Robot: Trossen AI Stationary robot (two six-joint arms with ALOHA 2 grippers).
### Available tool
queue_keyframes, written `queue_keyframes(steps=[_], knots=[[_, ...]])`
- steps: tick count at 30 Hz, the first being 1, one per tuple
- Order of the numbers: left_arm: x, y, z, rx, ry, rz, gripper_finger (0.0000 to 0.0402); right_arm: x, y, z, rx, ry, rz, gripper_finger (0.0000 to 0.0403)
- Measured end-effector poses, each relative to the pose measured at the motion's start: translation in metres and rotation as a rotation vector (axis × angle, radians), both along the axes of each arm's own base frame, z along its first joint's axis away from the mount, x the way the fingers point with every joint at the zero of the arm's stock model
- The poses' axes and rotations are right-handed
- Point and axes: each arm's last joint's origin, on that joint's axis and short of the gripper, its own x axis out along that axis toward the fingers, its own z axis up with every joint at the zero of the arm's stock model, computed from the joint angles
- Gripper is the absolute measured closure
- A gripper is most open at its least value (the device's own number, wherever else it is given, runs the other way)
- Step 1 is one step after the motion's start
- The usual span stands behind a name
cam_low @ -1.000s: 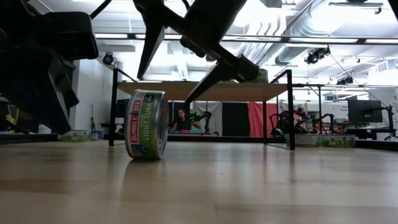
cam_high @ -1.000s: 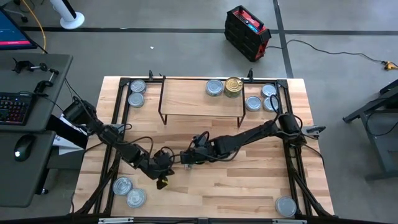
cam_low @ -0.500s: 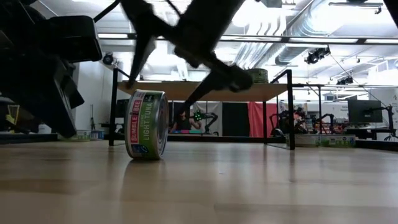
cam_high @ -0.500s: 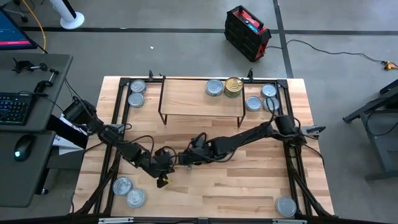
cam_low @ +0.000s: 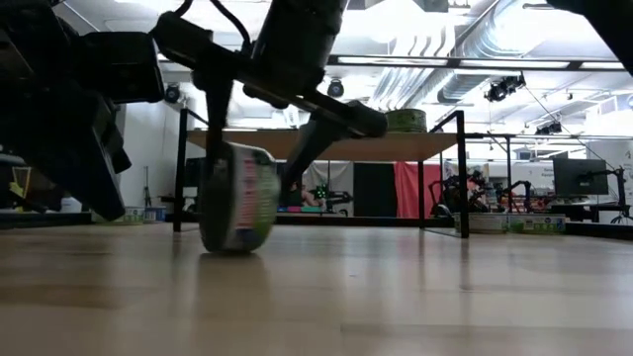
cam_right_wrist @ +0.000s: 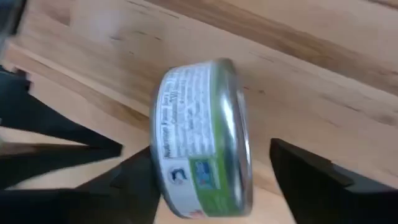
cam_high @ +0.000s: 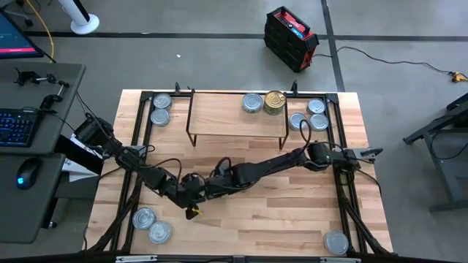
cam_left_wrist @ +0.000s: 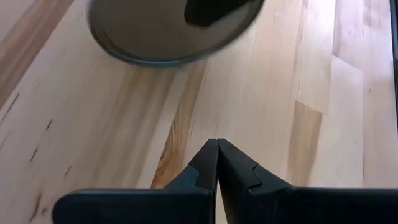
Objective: Stack canned seafood by type on shelf
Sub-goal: Stack the light green tuna can on top of the other light green tuna can on the shelf
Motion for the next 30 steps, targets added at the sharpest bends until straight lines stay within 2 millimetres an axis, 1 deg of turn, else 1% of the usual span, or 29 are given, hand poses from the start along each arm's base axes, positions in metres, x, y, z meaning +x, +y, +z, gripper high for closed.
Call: queue_keyframes(steps=[4, 6, 7, 12, 14, 16, 18, 21, 23, 25, 27, 30], knots=[[0.0, 0.0, 0.0, -0.006, 0.001, 0.006, 0.0401, -0.006, 0.0, 0.001, -0.032, 0.061, 0.056, 0.0228], [0.0, 0.0, 0.0, -0.011, 0.002, 0.007, 0.0401, -0.015, 0.001, 0.006, -0.062, 0.118, 0.112, 0.0276], [0.0, -0.001, 0.0, -0.018, 0.008, -0.006, 0.0401, -0.021, 0.002, 0.01, -0.08, 0.161, 0.147, 0.0289], [-0.006, 0.001, 0.004, -0.009, 0.052, -0.048, 0.0401, -0.06, 0.001, 0.033, -0.205, 0.41, 0.287, 0.029], [-0.009, 0.004, 0.007, 0.007, 0.065, -0.049, 0.0401, -0.076, -0.002, 0.036, -0.231, 0.499, 0.332, 0.029], [-0.011, 0.005, 0.012, 0.01, 0.059, -0.052, 0.0401, -0.095, -0.004, 0.037, -0.238, 0.548, 0.352, 0.029], [-0.013, 0.007, 0.017, 0.012, 0.048, -0.045, 0.0401, -0.119, -0.007, 0.039, -0.211, 0.571, 0.349, 0.029], [-0.015, 0.008, 0.021, 0.002, 0.033, -0.008, 0.0401, -0.165, -0.011, 0.035, -0.129, 0.545, 0.265, 0.029], [-0.015, 0.009, 0.023, -0.001, 0.021, 0.02, 0.0401, -0.197, -0.013, 0.037, -0.075, 0.475, 0.164, 0.029], [-0.014, 0.009, 0.023, -0.006, 0.013, 0.046, 0.0401, -0.222, -0.014, 0.043, -0.016, 0.309, 0.054, 0.029], [-0.014, 0.009, 0.023, -0.016, 0.012, 0.066, 0.0401, -0.233, -0.012, 0.049, 0.046, 0.015, -0.056, 0.029], [-0.014, 0.009, 0.023, -0.039, 0.014, 0.092, 0.0401, -0.234, -0.009, 0.058, 0.109, -0.438, -0.202, 0.029]])
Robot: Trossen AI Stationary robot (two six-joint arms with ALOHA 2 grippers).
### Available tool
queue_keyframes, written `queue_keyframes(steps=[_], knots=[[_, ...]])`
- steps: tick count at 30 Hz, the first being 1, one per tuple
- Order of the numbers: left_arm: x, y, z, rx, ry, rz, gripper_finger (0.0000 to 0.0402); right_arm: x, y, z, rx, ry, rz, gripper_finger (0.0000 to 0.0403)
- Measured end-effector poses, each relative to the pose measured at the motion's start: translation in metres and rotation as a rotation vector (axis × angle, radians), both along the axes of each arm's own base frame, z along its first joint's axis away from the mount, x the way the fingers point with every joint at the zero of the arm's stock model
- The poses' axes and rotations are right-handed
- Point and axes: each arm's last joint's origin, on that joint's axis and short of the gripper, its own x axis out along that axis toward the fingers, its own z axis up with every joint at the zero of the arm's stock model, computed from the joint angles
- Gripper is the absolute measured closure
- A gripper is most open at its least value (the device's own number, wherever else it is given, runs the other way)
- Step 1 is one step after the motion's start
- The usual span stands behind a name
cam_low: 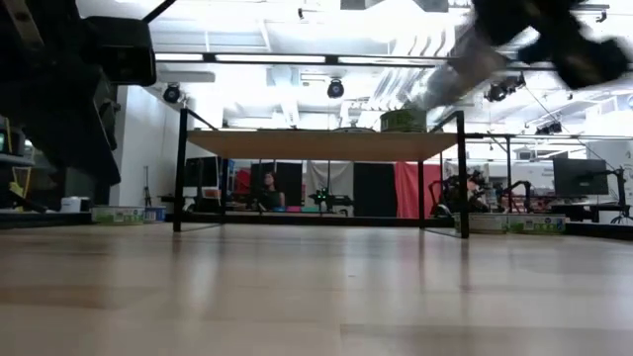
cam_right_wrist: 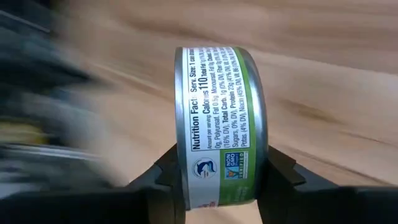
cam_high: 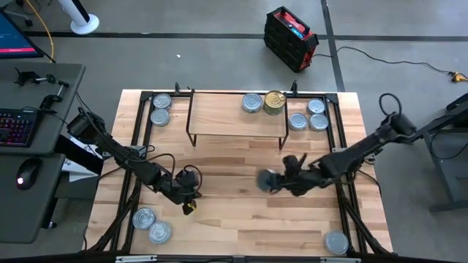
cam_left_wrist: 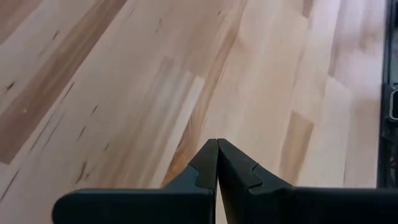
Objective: Stack canned seafood by type on shelf
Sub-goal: Stack the light green tuna can on top of the other light green tuna can on the shelf
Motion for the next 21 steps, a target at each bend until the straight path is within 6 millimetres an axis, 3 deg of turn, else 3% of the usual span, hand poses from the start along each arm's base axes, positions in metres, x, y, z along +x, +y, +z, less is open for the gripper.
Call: queue_keyframes(steps=[3, 7, 12, 21], knots=[[0.0, 0.0, 0.0, -0.016, -0.003, 0.016, 0.0401, 0.013, -0.008, 0.013, -0.037, -0.377, -0.201, 0.029], [0.001, 0.001, 0.0, -0.023, -0.005, 0.031, 0.0401, 0.034, -0.035, 0.026, -0.187, -0.597, -0.501, 0.029], [0.002, 0.002, 0.0, -0.033, -0.005, 0.051, 0.0401, 0.06, -0.08, 0.044, -0.279, -0.638, -0.707, 0.029], [0.002, 0.002, 0.001, -0.028, -0.007, 0.034, 0.0401, 0.095, -0.147, 0.04, -0.257, -0.507, -0.804, 0.029]])
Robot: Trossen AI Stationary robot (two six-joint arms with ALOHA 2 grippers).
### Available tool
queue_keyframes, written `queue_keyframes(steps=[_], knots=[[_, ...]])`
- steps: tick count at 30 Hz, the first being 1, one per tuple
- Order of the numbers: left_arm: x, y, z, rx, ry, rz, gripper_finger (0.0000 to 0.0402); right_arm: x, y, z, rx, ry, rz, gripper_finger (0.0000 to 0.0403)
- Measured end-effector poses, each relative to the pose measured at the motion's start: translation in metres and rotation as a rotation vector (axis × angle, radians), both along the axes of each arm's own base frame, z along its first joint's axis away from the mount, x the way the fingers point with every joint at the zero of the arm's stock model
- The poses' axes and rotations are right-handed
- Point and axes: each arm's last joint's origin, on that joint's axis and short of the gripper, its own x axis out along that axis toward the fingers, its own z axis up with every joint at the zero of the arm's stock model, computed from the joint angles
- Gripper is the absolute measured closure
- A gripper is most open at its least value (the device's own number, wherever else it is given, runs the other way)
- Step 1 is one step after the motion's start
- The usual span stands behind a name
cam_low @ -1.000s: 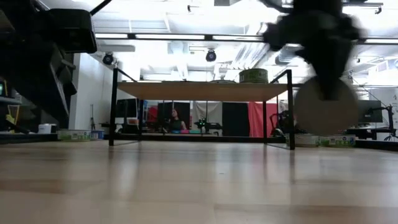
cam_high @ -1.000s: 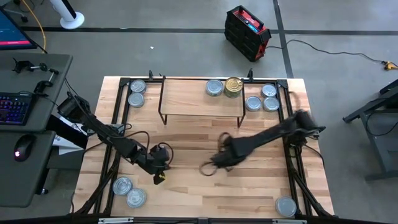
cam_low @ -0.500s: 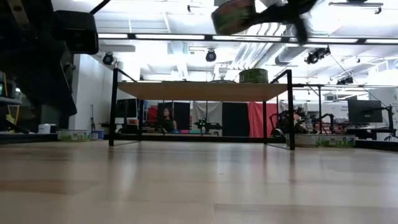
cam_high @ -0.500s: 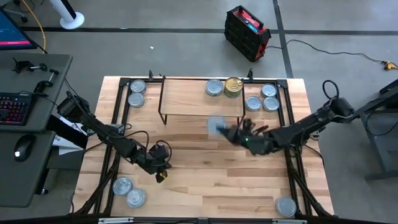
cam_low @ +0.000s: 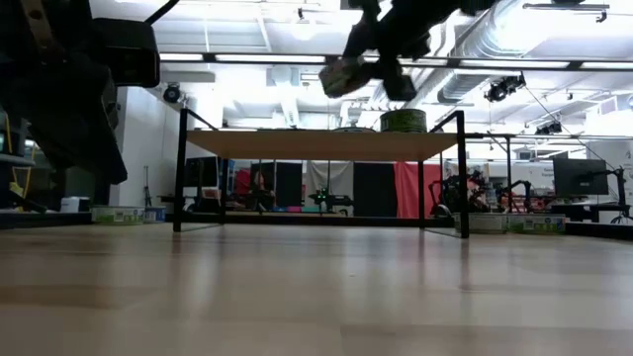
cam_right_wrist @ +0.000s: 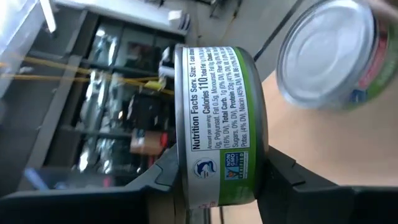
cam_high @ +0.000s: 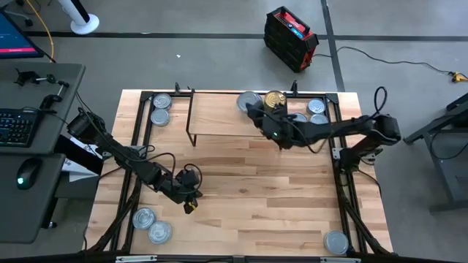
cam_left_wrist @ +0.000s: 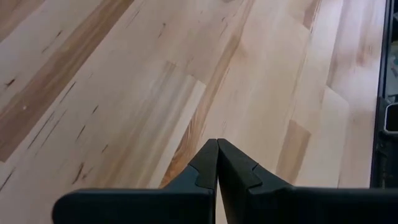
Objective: Stack canned seafood by type on shelf
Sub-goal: Stack the light green tuna can on top of the other light green tuna can on the shelf
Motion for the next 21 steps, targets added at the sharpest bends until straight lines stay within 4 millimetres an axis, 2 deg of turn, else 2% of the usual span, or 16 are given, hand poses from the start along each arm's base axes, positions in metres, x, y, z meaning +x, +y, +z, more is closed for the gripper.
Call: queue_keyframes(steps=[4, 11, 21], knots=[[-0.002, -0.002, 0.0, -0.006, 0.013, -0.028, 0.0401, 0.007, -0.015, -0.002, 0.053, 0.015, -0.062, 0.029], [-0.01, -0.014, -0.002, -0.02, 0.045, -0.117, 0.0401, 0.015, -0.025, -0.013, 0.133, 0.05, -0.133, 0.0272], [-0.018, -0.024, -0.002, -0.017, 0.047, -0.17, 0.0401, 0.011, -0.039, -0.023, 0.163, 0.085, -0.213, 0.0266]])
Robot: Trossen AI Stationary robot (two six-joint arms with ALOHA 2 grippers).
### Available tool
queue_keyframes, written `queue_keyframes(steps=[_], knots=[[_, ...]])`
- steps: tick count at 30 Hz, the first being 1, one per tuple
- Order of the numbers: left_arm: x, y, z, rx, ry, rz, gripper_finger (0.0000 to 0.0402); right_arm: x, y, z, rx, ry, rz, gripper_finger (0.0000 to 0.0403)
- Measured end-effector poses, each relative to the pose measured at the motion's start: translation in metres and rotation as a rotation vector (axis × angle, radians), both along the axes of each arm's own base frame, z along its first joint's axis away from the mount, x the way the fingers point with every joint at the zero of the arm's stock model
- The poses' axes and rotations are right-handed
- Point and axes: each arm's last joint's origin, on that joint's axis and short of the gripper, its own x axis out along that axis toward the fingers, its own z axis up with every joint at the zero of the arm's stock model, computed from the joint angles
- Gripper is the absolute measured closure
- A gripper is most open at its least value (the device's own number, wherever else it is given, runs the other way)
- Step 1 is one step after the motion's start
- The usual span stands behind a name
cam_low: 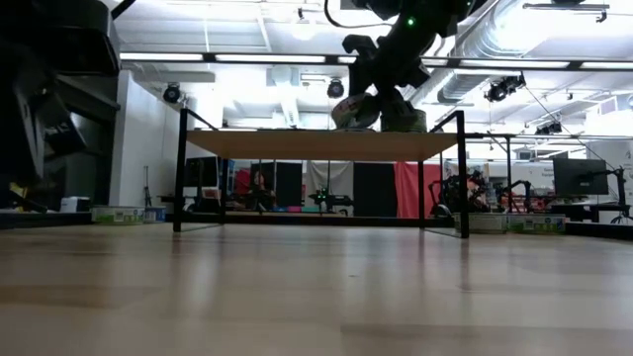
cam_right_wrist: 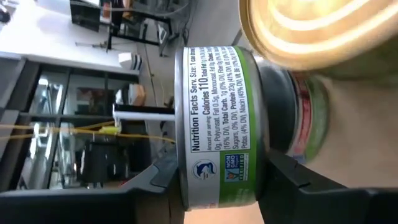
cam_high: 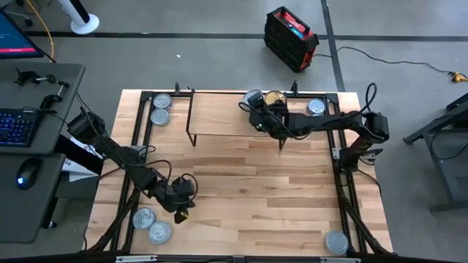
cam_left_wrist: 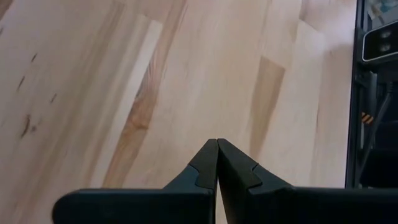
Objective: Stack canned seafood by type on shelf
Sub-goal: Stack the light green tuna can on top of the other light green tuna can on the shelf
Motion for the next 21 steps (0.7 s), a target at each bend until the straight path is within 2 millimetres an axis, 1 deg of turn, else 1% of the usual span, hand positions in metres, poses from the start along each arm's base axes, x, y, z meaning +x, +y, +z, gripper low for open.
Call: queue_keyframes(steps=[5, 21], knots=[[-0.0001, -0.0001, 0.0, 0.0, 0.0, 0.0, 0.0401, 0.0003, -0.003, 0.0003, 0.051, -0.074, -0.015, 0.0265], [0.0, 0.0001, 0.0, 0.007, -0.003, -0.009, 0.0401, -0.0014, -0.0082, -0.0004, 0.021, 0.011, 0.017, 0.0263]])
